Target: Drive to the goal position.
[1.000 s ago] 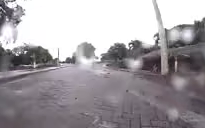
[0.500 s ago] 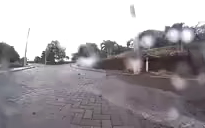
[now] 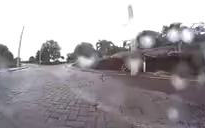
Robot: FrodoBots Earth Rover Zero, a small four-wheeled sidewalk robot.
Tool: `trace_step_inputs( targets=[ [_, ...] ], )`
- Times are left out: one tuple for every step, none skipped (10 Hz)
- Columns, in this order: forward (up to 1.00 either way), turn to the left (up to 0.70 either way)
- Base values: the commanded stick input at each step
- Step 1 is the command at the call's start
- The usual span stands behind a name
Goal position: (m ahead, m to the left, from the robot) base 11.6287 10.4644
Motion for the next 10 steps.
trace_step_inputs(
  targets=[
    [0.85,0.0],
    [0.85,0.0],
    [0.85,0.0],
    [0.85,0.0],
    [0.85,0.13],
    [0.85,0.27],
    [0.85,0.16],
    [0.85,0.0],
    [0.85,0.0],
    [0.85,0.0]
  ],
)
